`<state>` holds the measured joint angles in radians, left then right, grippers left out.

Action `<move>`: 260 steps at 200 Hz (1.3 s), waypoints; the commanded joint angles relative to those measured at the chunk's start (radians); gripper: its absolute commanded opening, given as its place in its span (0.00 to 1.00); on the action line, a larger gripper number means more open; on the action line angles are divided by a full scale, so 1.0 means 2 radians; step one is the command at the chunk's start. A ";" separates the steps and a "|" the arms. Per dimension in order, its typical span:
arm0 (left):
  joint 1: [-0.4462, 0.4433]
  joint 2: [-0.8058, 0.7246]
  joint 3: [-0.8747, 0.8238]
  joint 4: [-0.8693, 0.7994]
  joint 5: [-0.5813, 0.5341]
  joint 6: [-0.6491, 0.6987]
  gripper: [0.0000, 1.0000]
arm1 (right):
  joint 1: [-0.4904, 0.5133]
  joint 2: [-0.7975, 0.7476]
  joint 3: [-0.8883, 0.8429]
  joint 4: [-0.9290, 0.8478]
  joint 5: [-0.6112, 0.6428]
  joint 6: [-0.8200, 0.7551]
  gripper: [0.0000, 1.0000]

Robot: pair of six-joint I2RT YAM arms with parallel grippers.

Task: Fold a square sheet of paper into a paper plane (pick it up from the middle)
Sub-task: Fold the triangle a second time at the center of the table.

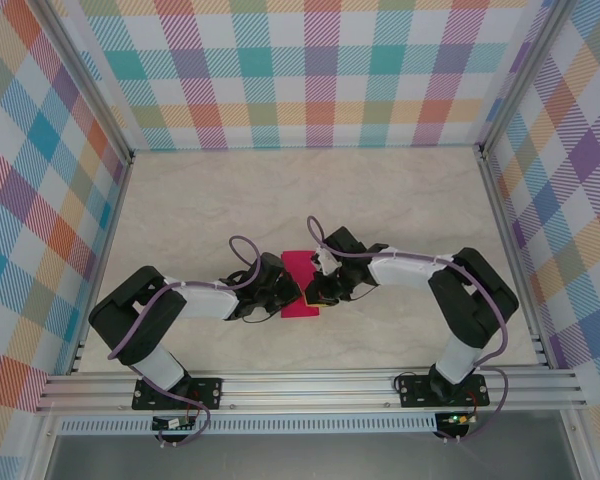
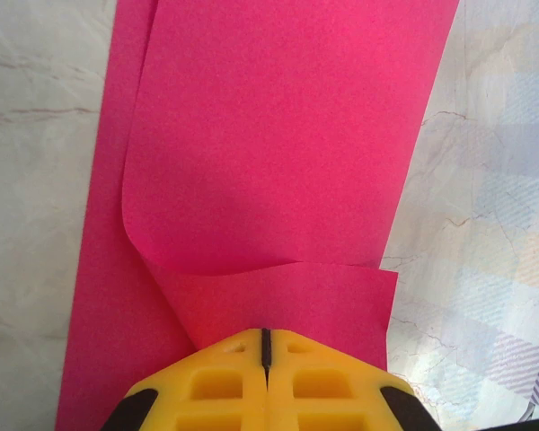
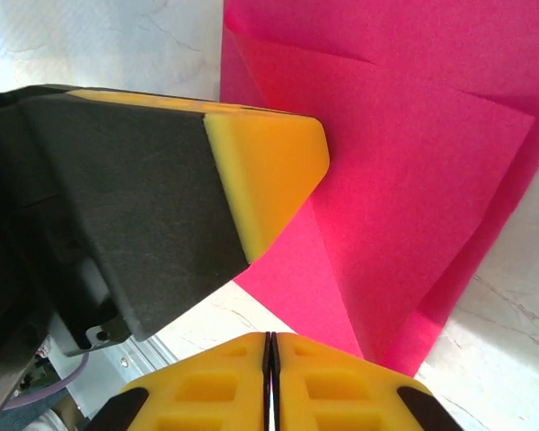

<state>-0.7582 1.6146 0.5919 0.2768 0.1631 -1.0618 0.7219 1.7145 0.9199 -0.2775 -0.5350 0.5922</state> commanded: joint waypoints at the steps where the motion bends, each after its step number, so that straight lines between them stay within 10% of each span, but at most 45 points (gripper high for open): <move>1: -0.013 0.005 -0.008 -0.029 -0.016 0.005 0.00 | 0.003 0.016 0.021 -0.013 -0.013 0.007 0.11; 260: -0.013 -0.016 -0.022 -0.050 -0.033 0.006 0.00 | 0.003 -0.032 0.011 -0.082 0.025 -0.016 0.14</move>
<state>-0.7708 1.5936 0.5781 0.2638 0.1360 -1.0615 0.7219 1.6836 0.8848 -0.4347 -0.4679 0.5613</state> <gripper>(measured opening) 0.047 0.138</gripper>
